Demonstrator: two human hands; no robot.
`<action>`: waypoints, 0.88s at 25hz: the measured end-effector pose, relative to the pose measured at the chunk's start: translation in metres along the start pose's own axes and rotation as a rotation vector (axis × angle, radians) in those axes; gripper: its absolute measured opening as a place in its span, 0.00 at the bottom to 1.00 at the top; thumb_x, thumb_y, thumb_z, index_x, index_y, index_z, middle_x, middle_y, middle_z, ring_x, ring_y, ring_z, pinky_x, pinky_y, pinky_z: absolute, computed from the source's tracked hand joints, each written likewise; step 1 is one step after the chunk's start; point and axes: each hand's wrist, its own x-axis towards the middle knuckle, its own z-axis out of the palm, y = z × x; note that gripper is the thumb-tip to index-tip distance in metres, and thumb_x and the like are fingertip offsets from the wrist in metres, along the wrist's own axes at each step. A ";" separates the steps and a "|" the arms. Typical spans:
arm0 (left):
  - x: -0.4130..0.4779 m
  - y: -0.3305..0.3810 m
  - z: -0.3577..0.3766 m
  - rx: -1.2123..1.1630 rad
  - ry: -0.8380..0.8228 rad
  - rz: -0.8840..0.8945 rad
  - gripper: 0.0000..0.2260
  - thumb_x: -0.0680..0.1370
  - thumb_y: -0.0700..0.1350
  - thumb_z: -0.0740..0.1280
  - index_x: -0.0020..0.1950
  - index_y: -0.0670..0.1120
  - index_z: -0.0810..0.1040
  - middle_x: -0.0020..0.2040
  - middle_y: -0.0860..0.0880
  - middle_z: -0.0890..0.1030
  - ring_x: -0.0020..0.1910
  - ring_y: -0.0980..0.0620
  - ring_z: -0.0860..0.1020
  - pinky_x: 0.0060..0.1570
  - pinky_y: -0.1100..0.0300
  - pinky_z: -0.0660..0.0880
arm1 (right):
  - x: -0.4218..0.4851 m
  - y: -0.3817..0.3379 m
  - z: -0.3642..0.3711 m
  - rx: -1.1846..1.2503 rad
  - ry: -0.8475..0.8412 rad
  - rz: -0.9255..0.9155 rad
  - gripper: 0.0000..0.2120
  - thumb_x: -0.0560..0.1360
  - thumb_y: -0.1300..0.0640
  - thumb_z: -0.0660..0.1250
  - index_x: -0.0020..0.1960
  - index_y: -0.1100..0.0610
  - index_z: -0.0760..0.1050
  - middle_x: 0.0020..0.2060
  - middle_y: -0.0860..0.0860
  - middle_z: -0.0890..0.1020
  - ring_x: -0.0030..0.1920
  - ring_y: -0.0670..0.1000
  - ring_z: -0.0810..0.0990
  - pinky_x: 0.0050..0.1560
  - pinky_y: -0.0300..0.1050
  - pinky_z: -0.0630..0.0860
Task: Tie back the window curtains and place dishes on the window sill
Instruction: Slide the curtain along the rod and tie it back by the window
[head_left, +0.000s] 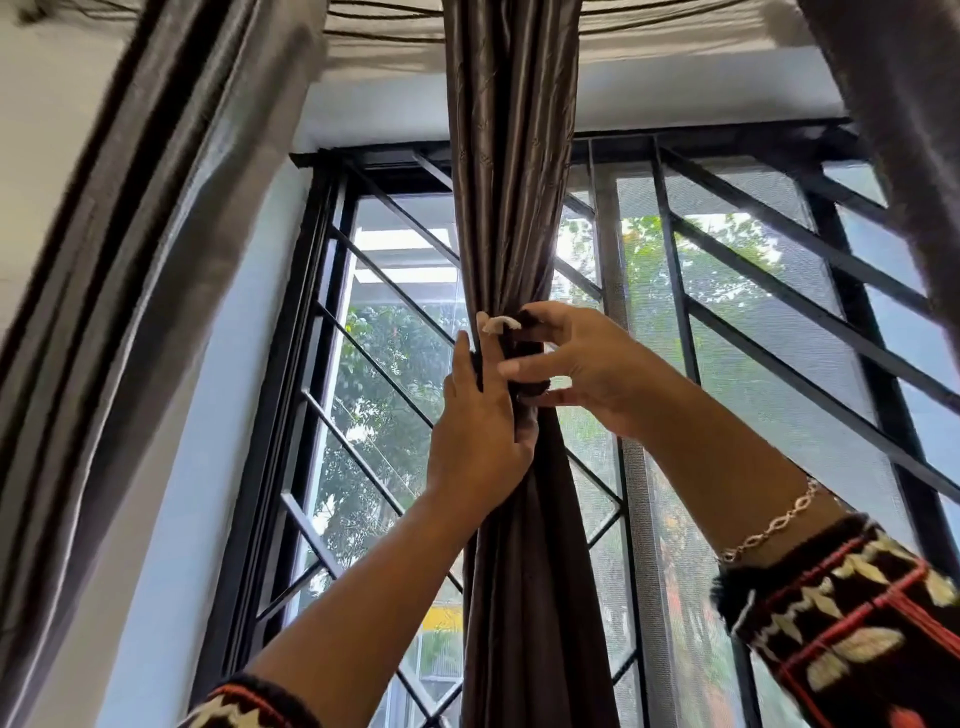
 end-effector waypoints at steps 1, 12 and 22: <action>-0.001 0.000 -0.002 -0.002 -0.041 -0.005 0.36 0.76 0.48 0.63 0.76 0.45 0.44 0.76 0.42 0.48 0.72 0.42 0.57 0.63 0.49 0.68 | 0.000 0.001 0.001 0.001 0.010 0.003 0.30 0.69 0.75 0.66 0.68 0.60 0.64 0.53 0.52 0.77 0.44 0.50 0.78 0.38 0.43 0.79; 0.042 0.030 -0.047 0.074 0.190 0.240 0.10 0.73 0.35 0.64 0.53 0.41 0.76 0.49 0.42 0.77 0.49 0.44 0.73 0.46 0.49 0.72 | 0.001 -0.001 -0.008 -0.212 0.016 -0.155 0.26 0.66 0.83 0.57 0.61 0.67 0.71 0.46 0.60 0.77 0.36 0.50 0.73 0.34 0.40 0.77; 0.048 0.015 -0.056 -0.161 0.072 0.129 0.03 0.75 0.34 0.63 0.46 0.41 0.73 0.37 0.47 0.76 0.37 0.48 0.73 0.36 0.58 0.68 | 0.016 -0.020 -0.026 -0.334 0.247 -0.456 0.16 0.65 0.82 0.61 0.42 0.63 0.74 0.36 0.57 0.79 0.37 0.50 0.78 0.37 0.38 0.74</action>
